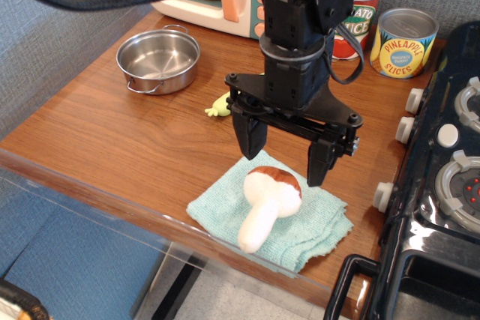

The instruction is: Put the pot right above the napkin.

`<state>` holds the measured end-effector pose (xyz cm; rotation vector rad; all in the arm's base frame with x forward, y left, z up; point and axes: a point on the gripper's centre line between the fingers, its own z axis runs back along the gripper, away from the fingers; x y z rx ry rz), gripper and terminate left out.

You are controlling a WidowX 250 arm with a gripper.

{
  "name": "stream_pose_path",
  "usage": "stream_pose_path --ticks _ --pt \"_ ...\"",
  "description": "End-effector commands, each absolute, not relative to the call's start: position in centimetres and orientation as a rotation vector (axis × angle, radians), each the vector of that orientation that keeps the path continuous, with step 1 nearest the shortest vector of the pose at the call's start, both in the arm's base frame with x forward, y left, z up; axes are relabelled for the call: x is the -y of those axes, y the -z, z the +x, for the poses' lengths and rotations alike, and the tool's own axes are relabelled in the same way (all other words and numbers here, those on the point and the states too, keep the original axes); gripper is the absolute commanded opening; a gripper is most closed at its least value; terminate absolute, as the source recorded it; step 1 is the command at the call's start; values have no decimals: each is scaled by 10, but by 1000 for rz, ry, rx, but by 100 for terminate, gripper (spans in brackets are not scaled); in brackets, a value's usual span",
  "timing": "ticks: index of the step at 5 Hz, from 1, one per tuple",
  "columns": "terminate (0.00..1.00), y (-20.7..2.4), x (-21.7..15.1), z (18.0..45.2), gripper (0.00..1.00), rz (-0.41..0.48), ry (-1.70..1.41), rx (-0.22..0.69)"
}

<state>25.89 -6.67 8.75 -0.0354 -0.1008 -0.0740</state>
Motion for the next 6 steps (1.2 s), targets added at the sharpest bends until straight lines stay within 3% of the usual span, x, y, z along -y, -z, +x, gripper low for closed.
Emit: stream_pose_path --ticks 1,2,4,6 --pt "0 -88 67 259 100 -35 74 101" --pt "0 -94 44 282 100 -54 3 118" --pt "0 -112 -37 357 100 -44 -208 207" --pt "0 -88 -104 398 100 57 -298 192"
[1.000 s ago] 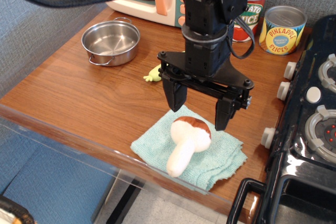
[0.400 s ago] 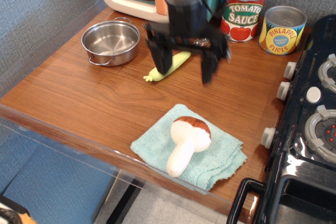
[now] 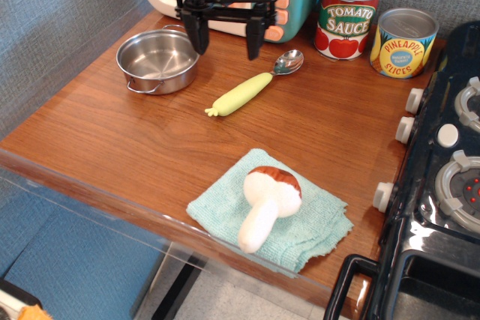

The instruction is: Put the pot right above the napkin.

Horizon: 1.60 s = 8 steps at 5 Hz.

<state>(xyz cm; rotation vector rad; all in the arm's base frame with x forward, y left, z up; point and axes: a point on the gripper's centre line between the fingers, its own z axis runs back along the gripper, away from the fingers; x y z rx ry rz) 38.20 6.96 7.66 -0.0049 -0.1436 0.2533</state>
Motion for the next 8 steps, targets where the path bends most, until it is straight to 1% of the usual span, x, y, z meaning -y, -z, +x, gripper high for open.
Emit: stream_pose_path --ticks 1,3,4,7,8 --pt "0 -80 -120 403 100 77 -317 177" --pt "0 -48 -127 405 100 116 -318 112" --pt "0 -45 -125 405 0 114 -319 119" --pt "0 -64 -120 399 0 112 -310 164" --pt "0 -95 -104 390 0 134 -293 192"
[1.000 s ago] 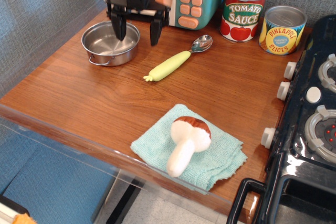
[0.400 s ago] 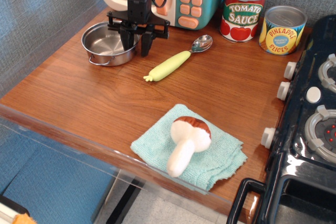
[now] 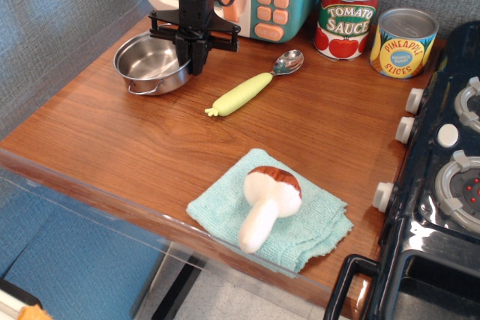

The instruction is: Put the pot right above the napkin.

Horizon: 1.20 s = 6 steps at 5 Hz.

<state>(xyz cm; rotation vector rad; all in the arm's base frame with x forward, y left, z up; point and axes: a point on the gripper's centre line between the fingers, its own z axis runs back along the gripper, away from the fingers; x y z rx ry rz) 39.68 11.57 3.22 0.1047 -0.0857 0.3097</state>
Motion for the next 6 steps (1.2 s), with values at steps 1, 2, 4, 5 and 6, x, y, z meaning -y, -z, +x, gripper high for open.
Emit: stream_pose_path --ticks 1,2,4,5,6 --pt "0 -114 -60 376 0 85 -216 185" --pt "0 -112 -12 361 0 65 -94 190" --pt "0 -71 84 368 0 63 87 168" --pt "0 -56 103 375 0 72 132 144" --pt "0 -43 107 384 0 83 142 126"
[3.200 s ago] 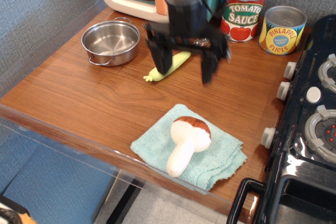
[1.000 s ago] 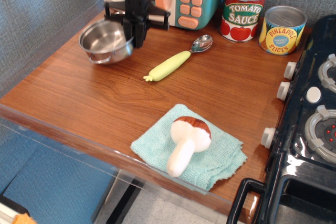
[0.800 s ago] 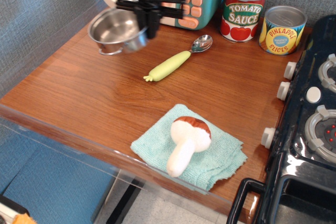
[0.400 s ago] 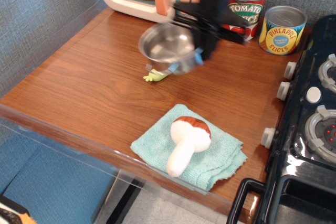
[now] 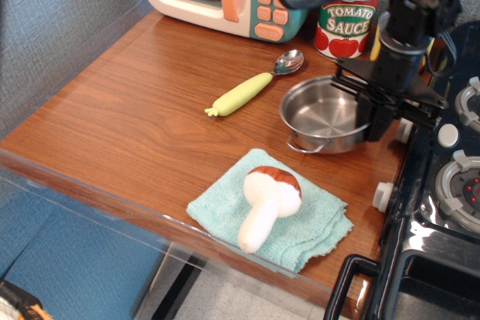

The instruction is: Put the pot right above the napkin.

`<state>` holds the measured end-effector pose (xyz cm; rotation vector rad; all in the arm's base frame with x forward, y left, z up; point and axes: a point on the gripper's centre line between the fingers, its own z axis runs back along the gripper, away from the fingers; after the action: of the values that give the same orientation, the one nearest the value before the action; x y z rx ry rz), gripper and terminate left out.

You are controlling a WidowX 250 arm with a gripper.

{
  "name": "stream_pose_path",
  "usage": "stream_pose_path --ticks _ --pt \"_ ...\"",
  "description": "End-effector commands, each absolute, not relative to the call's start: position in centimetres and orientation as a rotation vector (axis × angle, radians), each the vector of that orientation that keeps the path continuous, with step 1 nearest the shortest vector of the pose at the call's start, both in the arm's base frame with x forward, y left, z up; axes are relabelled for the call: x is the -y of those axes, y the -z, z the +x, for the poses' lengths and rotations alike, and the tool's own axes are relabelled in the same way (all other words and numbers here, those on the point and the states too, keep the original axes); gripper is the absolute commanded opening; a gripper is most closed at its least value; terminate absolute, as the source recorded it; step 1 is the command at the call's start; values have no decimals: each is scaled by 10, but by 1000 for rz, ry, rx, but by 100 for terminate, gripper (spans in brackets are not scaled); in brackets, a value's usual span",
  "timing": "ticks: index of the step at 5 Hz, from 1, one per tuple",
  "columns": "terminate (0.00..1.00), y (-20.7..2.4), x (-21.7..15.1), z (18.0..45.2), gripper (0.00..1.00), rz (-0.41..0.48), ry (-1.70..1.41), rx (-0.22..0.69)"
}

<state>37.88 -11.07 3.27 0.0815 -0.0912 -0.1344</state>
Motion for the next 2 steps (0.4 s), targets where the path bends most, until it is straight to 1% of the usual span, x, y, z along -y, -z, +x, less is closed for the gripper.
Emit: stream_pose_path --ticks 1,2 --pt "0 -42 102 383 0 86 128 119" --pt "0 -55 100 380 100 74 108 130"
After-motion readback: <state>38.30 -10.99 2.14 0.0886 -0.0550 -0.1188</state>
